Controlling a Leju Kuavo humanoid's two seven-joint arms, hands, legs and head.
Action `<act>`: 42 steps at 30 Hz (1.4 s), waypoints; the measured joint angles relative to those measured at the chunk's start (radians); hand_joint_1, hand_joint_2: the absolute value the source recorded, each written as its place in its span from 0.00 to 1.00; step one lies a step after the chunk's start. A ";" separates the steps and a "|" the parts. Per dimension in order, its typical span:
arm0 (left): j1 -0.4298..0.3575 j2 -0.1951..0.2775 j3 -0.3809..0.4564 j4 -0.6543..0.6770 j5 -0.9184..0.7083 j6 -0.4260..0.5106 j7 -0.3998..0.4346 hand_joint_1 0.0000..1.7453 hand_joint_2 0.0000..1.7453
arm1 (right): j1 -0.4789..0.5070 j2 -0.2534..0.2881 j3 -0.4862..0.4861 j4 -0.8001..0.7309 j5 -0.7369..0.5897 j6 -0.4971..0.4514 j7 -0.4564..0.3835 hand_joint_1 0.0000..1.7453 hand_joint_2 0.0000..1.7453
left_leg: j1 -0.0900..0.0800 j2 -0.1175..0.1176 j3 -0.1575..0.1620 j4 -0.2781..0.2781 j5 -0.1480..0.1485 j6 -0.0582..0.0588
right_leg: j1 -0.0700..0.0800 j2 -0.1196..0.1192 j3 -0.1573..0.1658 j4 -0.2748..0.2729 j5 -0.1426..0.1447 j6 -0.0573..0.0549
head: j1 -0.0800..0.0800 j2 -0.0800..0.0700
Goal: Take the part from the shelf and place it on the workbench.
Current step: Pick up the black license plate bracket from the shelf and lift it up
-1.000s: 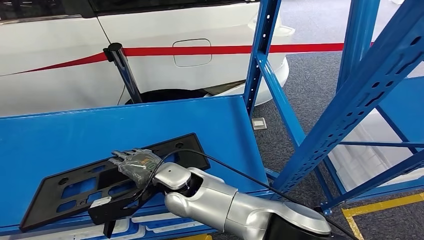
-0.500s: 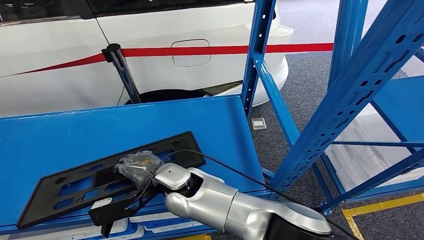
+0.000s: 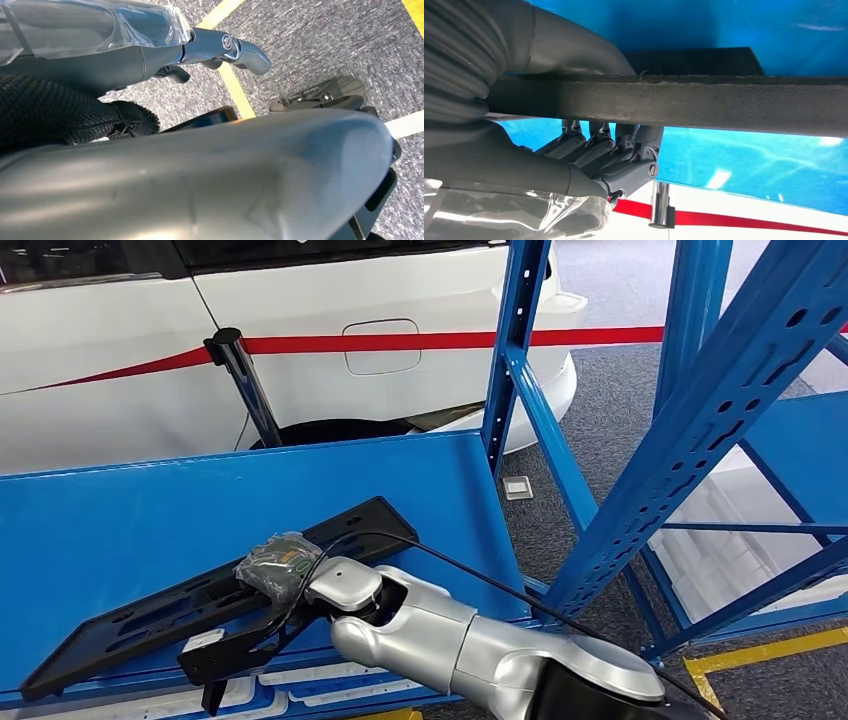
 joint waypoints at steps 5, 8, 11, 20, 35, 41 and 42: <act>0.002 0.000 0.006 0.000 0.001 0.000 -0.004 0.00 0.00 | -0.001 -0.005 0.000 -0.009 -0.001 0.003 0.002 1.00 1.00 | 0.000 0.000 0.001 0.000 0.000 0.000 | 0.000 0.000 0.001 0.000 0.000 0.000 | 0.000 0.000; 0.003 0.000 0.010 0.000 0.005 0.000 -0.006 0.00 0.00 | -0.001 -0.007 0.000 -0.014 -0.003 0.004 0.002 1.00 1.00 | 0.000 0.000 0.001 0.000 0.000 0.000 | 0.000 0.000 0.001 0.000 0.000 0.000 | 0.000 0.000; 0.004 0.000 0.015 0.000 0.004 0.002 -0.011 0.00 0.00 | -0.001 -0.012 0.000 -0.022 -0.008 0.005 0.004 1.00 1.00 | 0.000 0.000 0.001 0.000 0.000 0.000 | 0.000 0.000 0.001 0.000 0.000 0.000 | 0.000 0.000; 0.006 0.000 0.015 0.000 -0.048 0.071 -0.063 0.00 1.00 | 0.007 -0.031 0.000 -0.050 0.000 -0.056 0.015 1.00 1.00 | 0.000 0.000 0.001 0.000 0.000 0.000 | 0.000 0.000 0.001 0.000 0.000 0.000 | 0.000 0.000; 0.003 -0.009 0.011 0.000 -0.091 0.144 -0.095 0.00 1.00 | 0.051 -0.086 -0.012 -0.126 0.077 -0.132 0.010 1.00 1.00 | 0.000 0.000 0.001 0.000 0.000 0.000 | 0.000 0.000 0.000 0.000 0.000 0.000 | 0.000 0.000; -0.004 -0.010 0.008 0.000 -0.097 0.130 -0.078 0.00 1.00 | 0.076 -0.103 -0.015 -0.148 0.135 -0.205 -0.021 1.00 1.00 | 0.000 0.000 0.001 0.000 0.000 0.000 | 0.000 0.000 0.000 0.000 0.000 0.000 | 0.000 0.000; -0.005 -0.011 0.007 0.000 -0.100 0.130 -0.077 0.00 1.00 | 0.080 -0.105 -0.016 -0.152 0.142 -0.217 -0.027 1.00 1.00 | 0.000 0.000 0.001 0.000 0.000 0.000 | 0.000 0.000 0.000 0.000 0.000 0.000 | 0.000 0.000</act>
